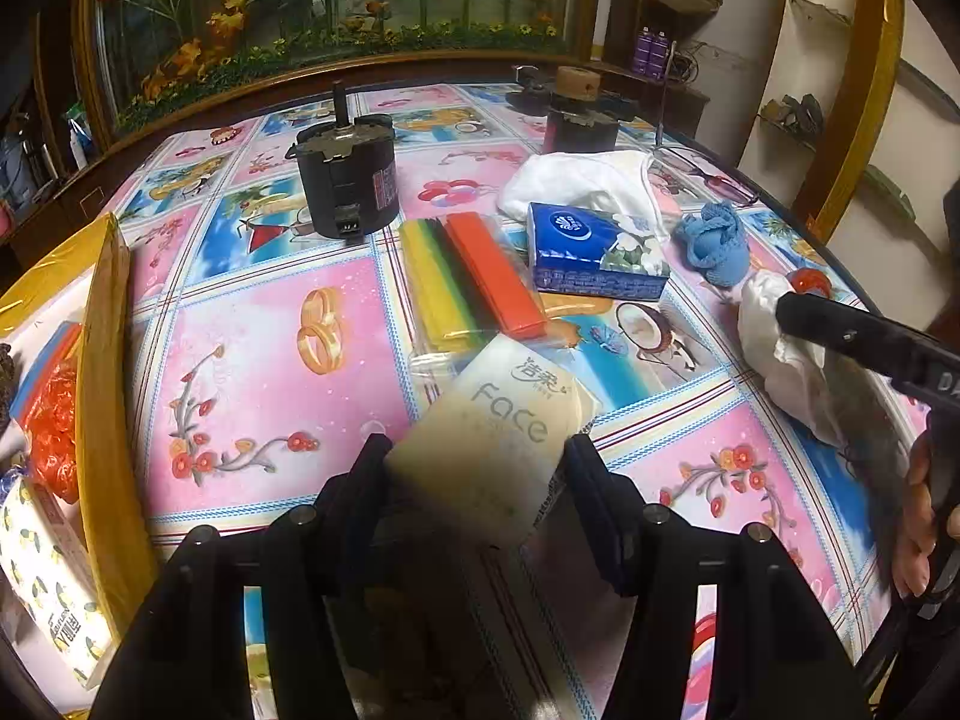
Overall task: Organize soft objects
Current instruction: 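Grasp the white Face tissue pack with the left gripper while the right grasps the white cloth, then carry the Face tissue pack and white cloth over the yellow box with both grippers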
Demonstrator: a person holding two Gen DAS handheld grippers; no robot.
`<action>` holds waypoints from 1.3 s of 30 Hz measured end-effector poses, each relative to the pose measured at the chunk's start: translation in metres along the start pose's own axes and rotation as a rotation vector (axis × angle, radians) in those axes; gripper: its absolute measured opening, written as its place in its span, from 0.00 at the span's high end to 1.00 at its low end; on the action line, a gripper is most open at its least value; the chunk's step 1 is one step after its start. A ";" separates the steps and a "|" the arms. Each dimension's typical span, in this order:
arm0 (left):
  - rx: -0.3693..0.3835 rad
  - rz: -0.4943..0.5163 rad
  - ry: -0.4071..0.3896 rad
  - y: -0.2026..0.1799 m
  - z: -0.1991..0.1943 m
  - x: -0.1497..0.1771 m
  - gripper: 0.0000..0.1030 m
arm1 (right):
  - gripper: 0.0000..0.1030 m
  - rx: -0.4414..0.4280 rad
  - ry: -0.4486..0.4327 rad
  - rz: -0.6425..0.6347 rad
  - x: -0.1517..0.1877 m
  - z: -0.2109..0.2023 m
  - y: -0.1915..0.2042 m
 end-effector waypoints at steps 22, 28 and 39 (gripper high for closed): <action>0.087 -0.097 -0.097 0.011 -0.011 -0.004 0.44 | 0.80 -0.005 -0.023 -0.103 0.006 0.003 0.025; 0.075 -0.090 -0.121 0.010 -0.016 -0.005 0.44 | 0.80 -0.040 -0.038 -0.102 0.008 -0.001 0.035; 0.034 -0.100 -0.179 0.016 -0.028 -0.006 0.44 | 0.80 -0.095 -0.018 -0.127 0.019 0.007 0.071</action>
Point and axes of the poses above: each gripper's, at about its wrist camera, not at the fingertips, and z roughly the way its jaws point, y to its left, x to its underside, the point moved 3 cm from there along z, roughly the way its jaws point, and after that the axes turned 9 degrees about z, right-handed, at the moved point
